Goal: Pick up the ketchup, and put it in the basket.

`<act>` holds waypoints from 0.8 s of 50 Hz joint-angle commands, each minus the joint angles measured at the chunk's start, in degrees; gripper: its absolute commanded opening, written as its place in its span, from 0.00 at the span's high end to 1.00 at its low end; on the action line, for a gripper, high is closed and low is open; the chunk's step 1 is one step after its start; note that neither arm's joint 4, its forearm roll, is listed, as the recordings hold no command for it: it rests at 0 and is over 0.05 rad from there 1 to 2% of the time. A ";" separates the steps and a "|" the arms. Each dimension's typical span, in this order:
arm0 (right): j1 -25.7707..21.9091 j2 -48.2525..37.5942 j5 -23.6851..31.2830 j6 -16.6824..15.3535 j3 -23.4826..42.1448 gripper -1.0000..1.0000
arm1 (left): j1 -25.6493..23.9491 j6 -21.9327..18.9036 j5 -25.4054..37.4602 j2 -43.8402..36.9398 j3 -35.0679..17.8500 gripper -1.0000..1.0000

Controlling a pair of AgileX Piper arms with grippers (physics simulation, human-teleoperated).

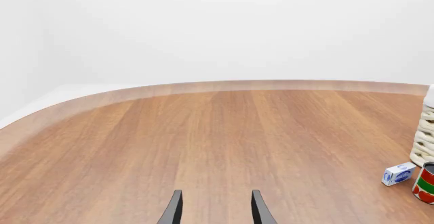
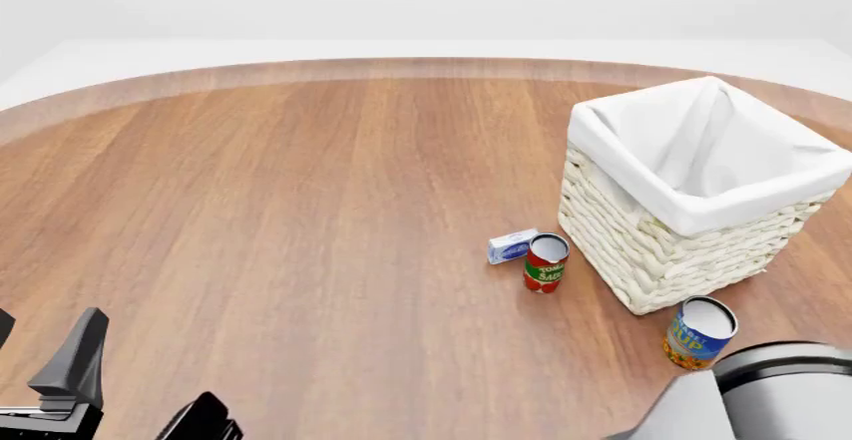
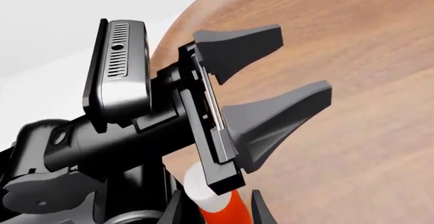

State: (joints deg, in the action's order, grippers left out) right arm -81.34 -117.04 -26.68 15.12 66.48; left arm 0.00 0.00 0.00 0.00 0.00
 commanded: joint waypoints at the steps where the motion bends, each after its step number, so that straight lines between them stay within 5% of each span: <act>1: -0.26 -1.05 -0.76 0.78 0.53 0.00 | 0.00 0.00 0.00 0.00 0.00 0.00; 18: -0.45 -2.46 -1.78 1.64 1.27 0.00 | 0.00 0.00 0.00 0.00 0.00 0.00; 19: -0.46 -2.40 -1.80 1.62 1.21 1.00 | 0.00 0.00 0.00 0.00 0.00 0.00; 40: 0.31 -1.42 -1.50 1.19 1.17 1.00 | 0.00 0.00 0.00 0.00 0.00 0.00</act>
State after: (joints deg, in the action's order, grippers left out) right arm -80.91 -118.88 -28.34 15.36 67.86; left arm 0.00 0.00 0.00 0.00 0.00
